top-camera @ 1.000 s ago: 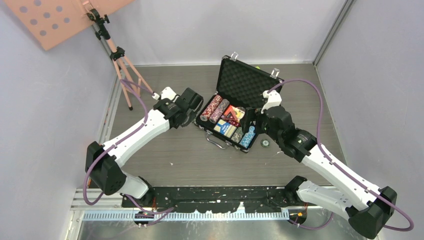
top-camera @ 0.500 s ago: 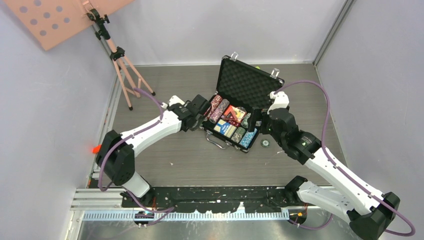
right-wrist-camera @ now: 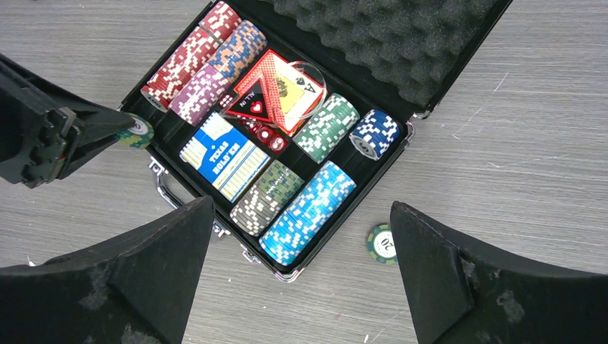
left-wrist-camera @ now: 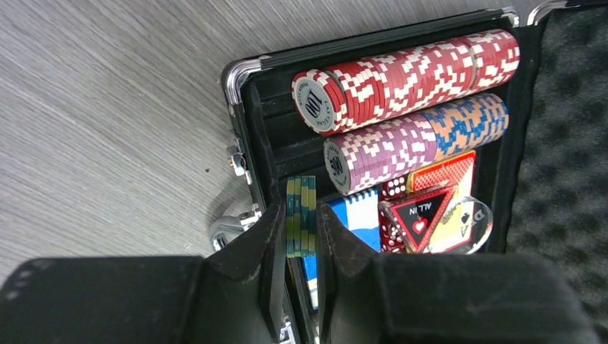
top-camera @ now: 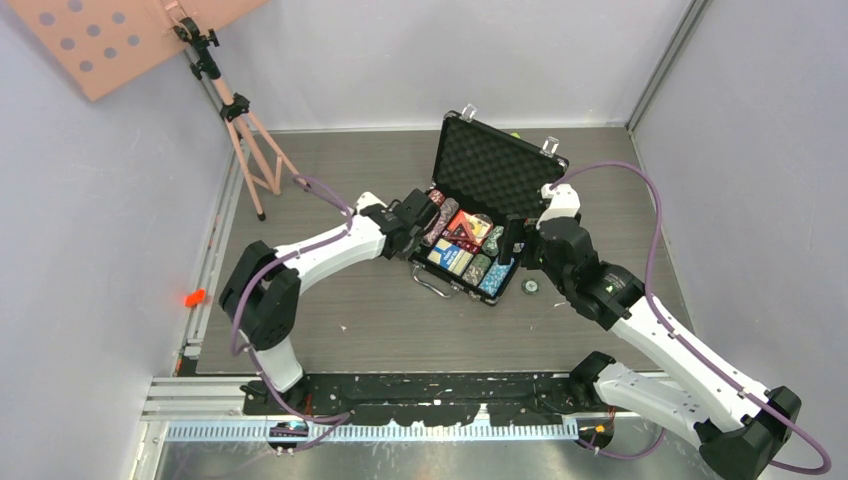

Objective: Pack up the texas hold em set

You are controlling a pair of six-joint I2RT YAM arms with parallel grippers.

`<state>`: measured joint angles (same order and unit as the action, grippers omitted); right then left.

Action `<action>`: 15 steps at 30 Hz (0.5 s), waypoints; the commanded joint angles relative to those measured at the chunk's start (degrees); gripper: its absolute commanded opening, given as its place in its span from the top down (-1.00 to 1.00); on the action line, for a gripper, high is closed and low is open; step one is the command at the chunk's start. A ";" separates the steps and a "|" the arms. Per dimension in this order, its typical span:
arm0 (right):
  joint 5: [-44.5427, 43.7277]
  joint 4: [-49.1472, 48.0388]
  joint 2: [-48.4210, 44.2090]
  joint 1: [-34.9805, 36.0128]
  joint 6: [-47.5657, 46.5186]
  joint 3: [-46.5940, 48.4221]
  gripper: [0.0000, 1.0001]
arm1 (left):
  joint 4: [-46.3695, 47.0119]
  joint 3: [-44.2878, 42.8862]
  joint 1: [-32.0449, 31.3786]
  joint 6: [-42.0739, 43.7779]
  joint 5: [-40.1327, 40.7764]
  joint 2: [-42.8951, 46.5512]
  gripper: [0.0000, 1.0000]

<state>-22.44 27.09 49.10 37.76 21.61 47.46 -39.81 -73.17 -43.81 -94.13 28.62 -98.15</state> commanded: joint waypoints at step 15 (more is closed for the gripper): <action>0.24 -0.30 -0.59 -0.65 0.32 2.94 -0.99 | 5.80 -5.67 -0.13 -0.67 0.00 -8.28 0.81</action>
<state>-22.22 27.53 49.12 37.39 21.58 48.14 -36.73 -76.23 -43.81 -94.17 27.18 -105.43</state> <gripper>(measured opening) 0.995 0.194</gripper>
